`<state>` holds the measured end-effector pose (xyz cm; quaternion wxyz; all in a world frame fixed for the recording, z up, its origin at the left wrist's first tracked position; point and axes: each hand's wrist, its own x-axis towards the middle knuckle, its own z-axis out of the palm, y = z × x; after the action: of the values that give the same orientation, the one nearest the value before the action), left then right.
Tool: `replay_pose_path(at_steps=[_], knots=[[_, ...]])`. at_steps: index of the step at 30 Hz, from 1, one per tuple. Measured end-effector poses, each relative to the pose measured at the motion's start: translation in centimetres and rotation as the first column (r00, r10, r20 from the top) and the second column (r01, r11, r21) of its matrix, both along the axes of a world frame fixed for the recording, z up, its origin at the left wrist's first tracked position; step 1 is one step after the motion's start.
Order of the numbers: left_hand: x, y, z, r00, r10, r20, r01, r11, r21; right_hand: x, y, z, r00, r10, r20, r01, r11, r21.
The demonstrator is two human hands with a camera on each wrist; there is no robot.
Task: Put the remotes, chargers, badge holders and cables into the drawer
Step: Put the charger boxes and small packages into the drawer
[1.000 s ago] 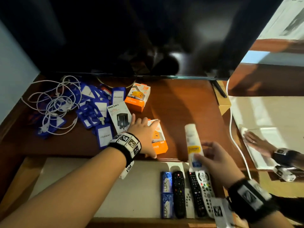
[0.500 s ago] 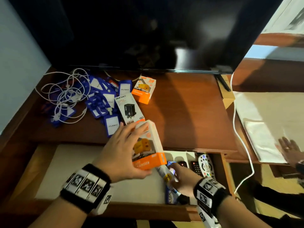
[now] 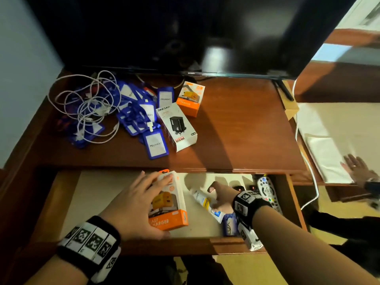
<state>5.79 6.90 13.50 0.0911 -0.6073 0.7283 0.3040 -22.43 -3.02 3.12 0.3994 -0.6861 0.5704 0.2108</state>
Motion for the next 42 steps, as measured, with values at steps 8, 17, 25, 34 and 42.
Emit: replay_pose_path(at_steps=[8,17,25,34,42], knots=[[-0.6,-1.6,-1.4,0.996,-0.085,0.017,0.084,0.995,0.047,1.4,2.4,-1.0,0.992,0.038,-0.123,-0.043,0.998,-0.044],[-1.7,-2.7,-3.8,0.993,-0.115,0.015,0.115,0.993,0.022,2.3,-0.8,-1.0,0.928,0.303,-0.215,-0.351,0.905,-0.241],[-4.7,-3.7,-7.3,0.997,-0.079,0.012,0.076,0.987,0.144,2.0,-0.9,-1.6,0.843,0.474,-0.254,-0.519,0.841,-0.155],[-7.5,-5.7,-10.4,0.972,-0.166,0.166,0.126,0.966,0.225,-0.1,-0.5,-0.8,0.814,0.543,-0.206,-0.569,0.816,-0.099],[-9.4,-5.6,-12.2,0.933,-0.256,0.255,0.205,0.956,0.208,0.4,-0.2,-0.9,0.764,0.607,-0.219,-0.629,0.776,-0.043]])
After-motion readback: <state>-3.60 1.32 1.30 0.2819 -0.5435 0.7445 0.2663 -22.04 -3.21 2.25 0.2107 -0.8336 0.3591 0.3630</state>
